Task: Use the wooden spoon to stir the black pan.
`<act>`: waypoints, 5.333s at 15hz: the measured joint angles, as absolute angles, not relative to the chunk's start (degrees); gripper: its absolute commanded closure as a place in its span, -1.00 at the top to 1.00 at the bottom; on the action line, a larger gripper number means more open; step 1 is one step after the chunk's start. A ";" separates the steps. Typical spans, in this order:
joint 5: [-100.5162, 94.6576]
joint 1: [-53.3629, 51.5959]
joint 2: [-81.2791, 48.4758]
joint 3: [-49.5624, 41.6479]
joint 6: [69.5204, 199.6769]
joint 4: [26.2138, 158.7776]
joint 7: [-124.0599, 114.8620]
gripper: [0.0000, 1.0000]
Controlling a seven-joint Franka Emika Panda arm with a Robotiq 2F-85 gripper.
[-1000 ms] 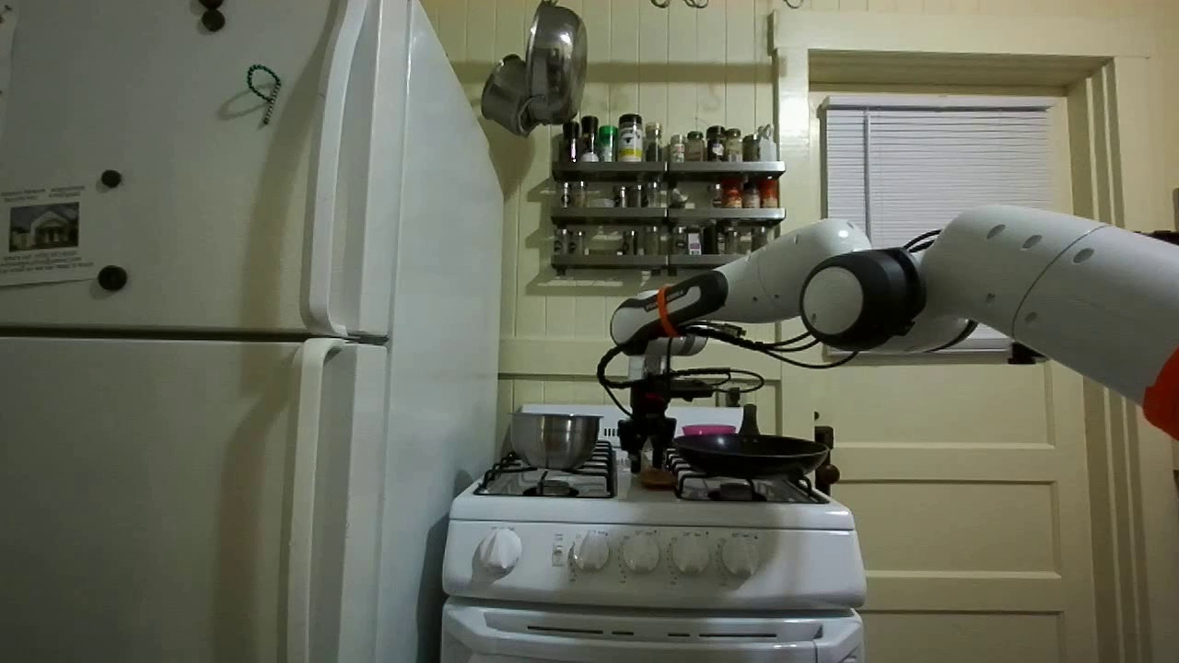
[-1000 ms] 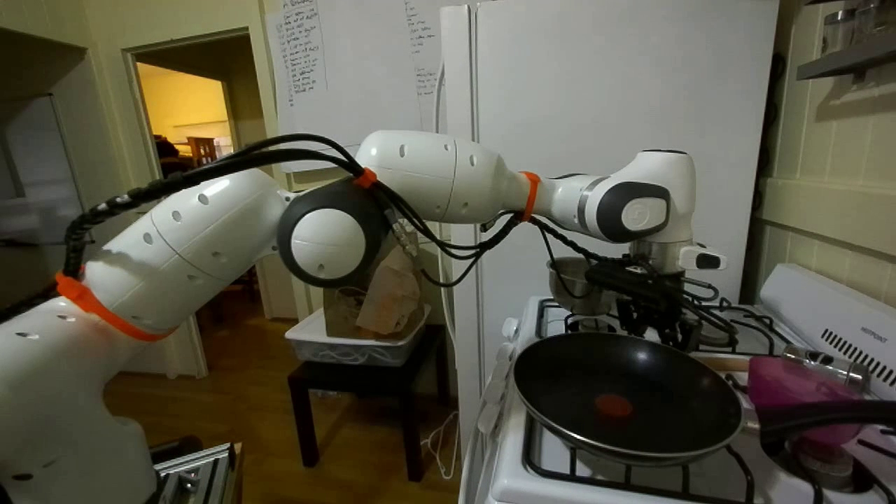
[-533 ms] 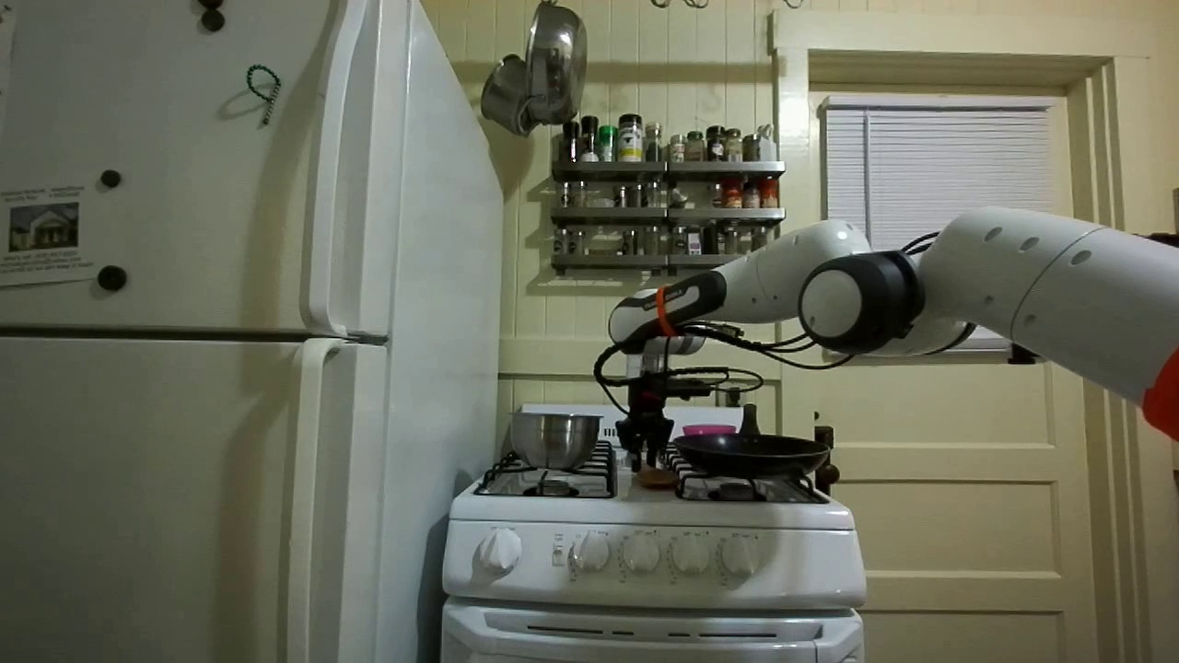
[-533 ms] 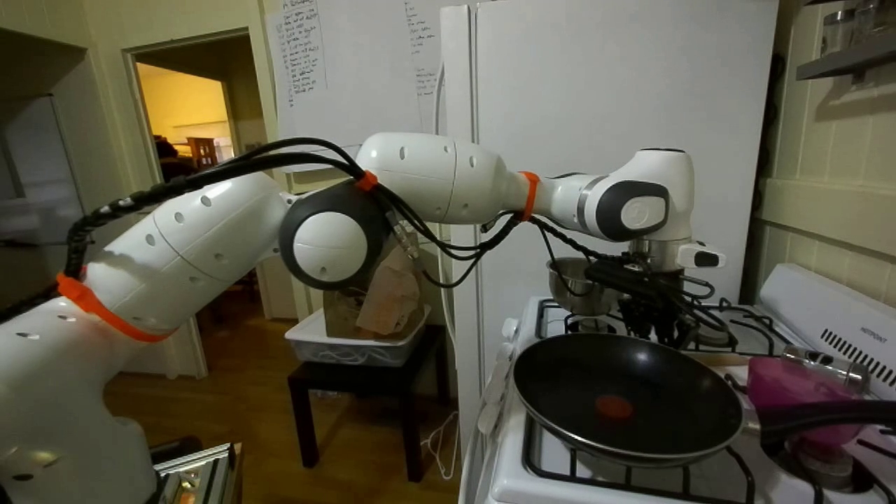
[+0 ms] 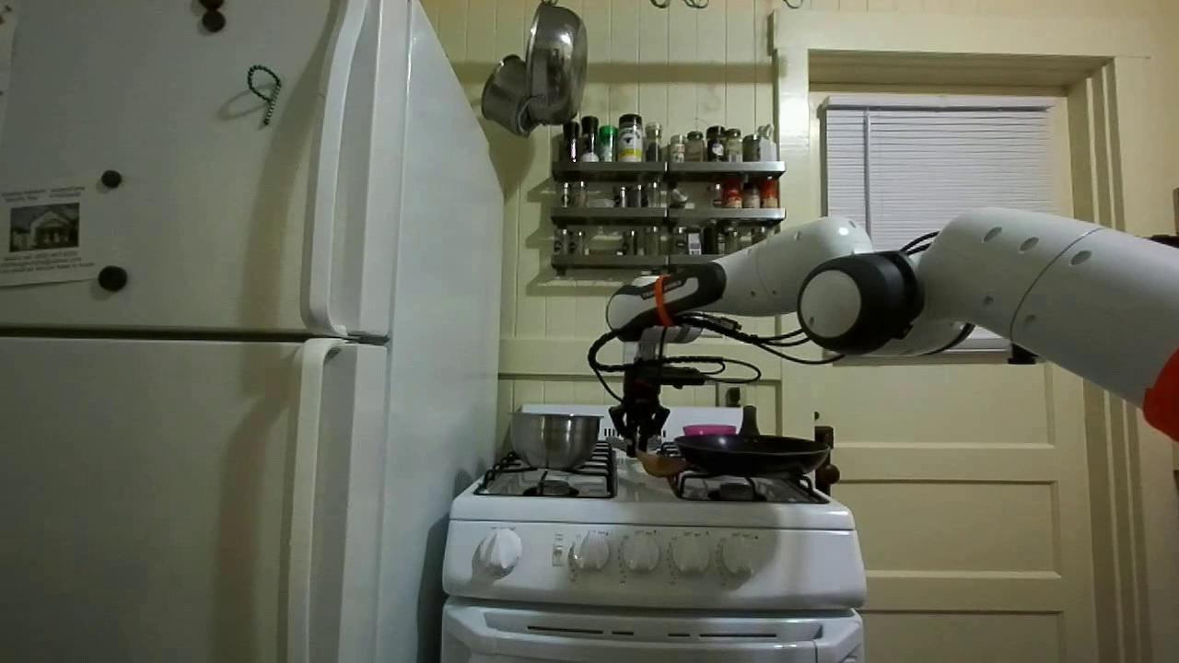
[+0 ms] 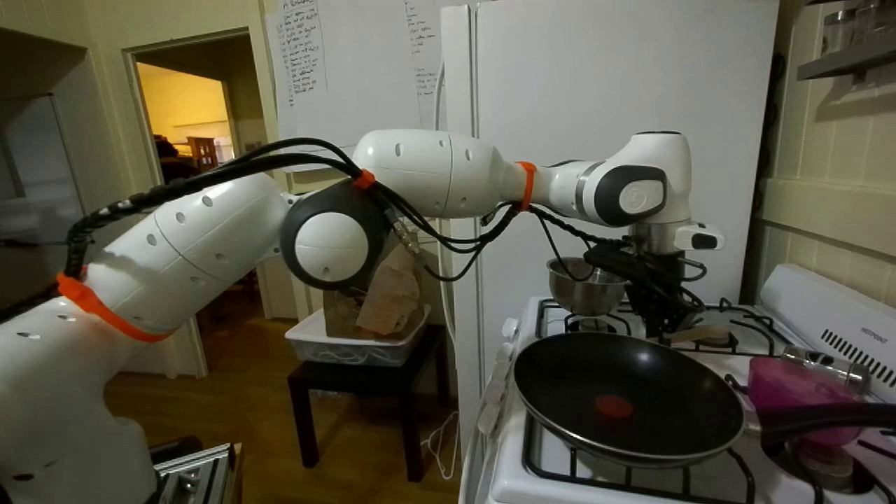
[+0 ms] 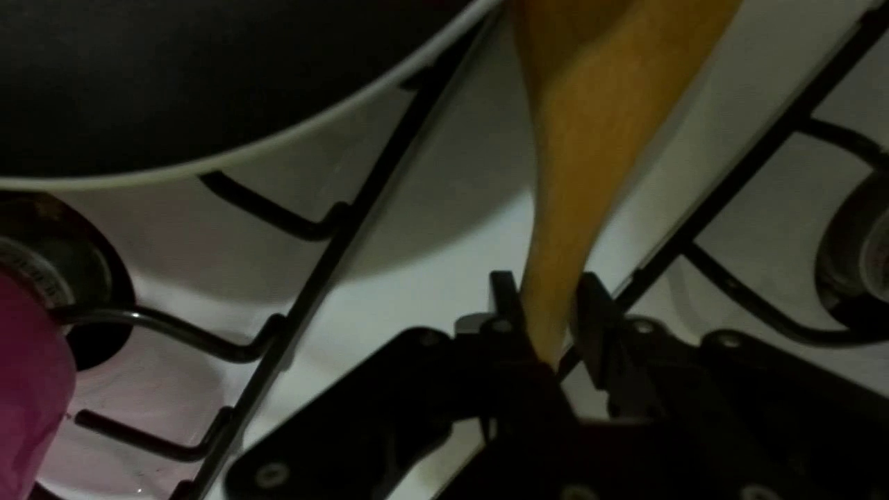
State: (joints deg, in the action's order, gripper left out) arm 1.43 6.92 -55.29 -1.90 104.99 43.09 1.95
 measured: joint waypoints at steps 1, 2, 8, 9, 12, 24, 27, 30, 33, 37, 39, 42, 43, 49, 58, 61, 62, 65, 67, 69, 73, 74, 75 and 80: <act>1.44 6.92 -55.23 -1.91 104.99 42.36 0.92 -0.90; 1.47 6.93 -55.18 -1.91 104.99 41.76 -0.11 -0.91; 1.79 7.07 -55.13 -1.86 104.99 39.45 -4.68 -0.89; 2.06 7.09 -55.16 -1.79 104.99 39.31 -5.34 -0.89; 3.99 7.24 -55.40 -1.01 105.85 39.15 -6.98 -0.89; 5.59 8.55 -54.16 -0.67 109.41 35.64 -14.29 -0.89; 5.76 9.06 -51.89 -0.51 105.26 34.32 -15.70 -0.89; 5.78 9.63 -48.93 -0.55 98.05 34.23 -16.90 -0.89; 5.59 10.69 -46.66 -1.21 92.26 34.24 -18.01 -0.89; 5.59 13.17 -45.21 -1.76 90.25 34.62 -19.10 -0.89; 5.59 14.28 -45.18 -2.13 90.32 34.95 -20.23 -0.89; 5.82 15.72 -45.16 -2.18 90.74 36.24 -23.89 -0.89; 5.83 16.08 -45.17 -2.31 91.60 36.81 -25.77 -0.89; 5.61 16.49 -42.65 -4.18 97.93 42.73 -33.05 -0.57; 4.21 15.86 -40.51 -4.54 92.83 46.24 -33.94 -0.89; 2.71 15.67 -37.68 -5.57 92.91 50.22 -35.96 -0.89; 2.64 15.70 -36.48 -5.99 93.11 52.07 -37.03 -0.89; 2.64 15.68 -32.81 -6.98 96.28 58.96 -41.02 -0.89; 2.38 15.57 -30.65 -7.62 99.96 64.25 -44.37 -0.89; 2.07 15.42 -28.67 -8.14 103.27 69.60 -47.38 -0.89; -1.86 13.97 -24.51 -9.33 110.52 80.59 -53.60 -0.89; -3.11 13.47 -23.50 -9.59 112.41 83.32 -55.30 -0.89; -3.79 12.81 -22.64 -10.16 114.27 85.68 -56.63 -0.89; -6.70 9.40 -19.64 -12.85 121.71 94.40 -62.30 -0.89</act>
